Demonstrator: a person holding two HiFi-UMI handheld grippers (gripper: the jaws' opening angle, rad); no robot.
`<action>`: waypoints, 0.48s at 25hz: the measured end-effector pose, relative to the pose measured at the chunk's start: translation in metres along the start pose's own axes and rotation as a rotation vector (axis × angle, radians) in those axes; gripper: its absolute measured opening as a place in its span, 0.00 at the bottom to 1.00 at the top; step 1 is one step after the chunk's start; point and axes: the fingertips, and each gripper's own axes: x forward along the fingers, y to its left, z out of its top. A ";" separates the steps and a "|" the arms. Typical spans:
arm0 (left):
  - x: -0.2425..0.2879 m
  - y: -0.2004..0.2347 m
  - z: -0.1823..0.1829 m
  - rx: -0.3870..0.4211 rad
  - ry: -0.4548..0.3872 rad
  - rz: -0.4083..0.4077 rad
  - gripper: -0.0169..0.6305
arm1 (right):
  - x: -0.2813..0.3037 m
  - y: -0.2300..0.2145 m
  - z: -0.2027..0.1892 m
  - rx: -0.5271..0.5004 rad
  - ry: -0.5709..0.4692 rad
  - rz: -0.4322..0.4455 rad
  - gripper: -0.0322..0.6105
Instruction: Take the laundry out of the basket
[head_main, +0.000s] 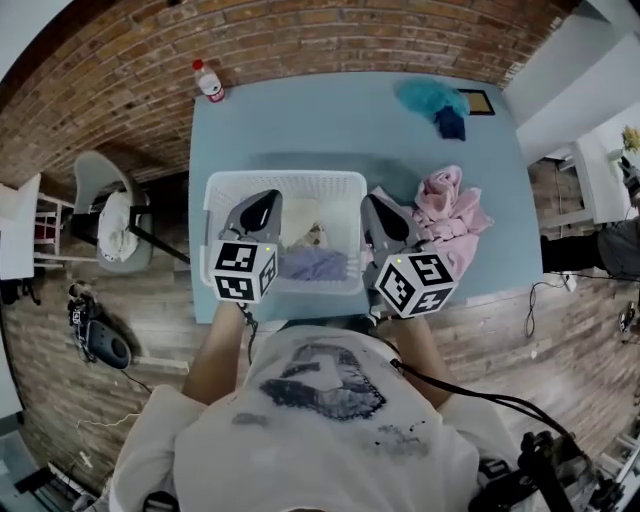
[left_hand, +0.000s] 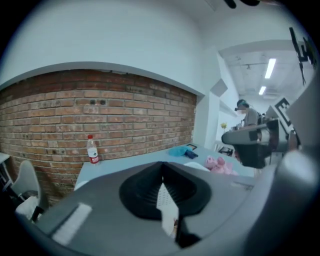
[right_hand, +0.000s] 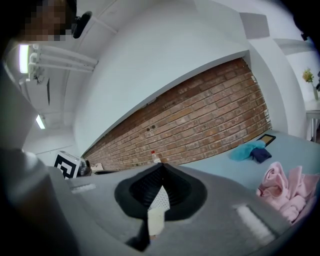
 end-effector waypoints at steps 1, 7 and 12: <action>0.001 0.006 -0.003 -0.003 0.008 -0.011 0.01 | 0.005 0.003 -0.001 -0.001 0.002 -0.010 0.05; 0.015 0.031 -0.021 0.010 0.067 -0.077 0.01 | 0.030 0.011 -0.009 0.009 0.000 -0.073 0.05; 0.025 0.042 -0.040 0.027 0.125 -0.131 0.01 | 0.045 0.018 -0.017 0.019 0.002 -0.107 0.05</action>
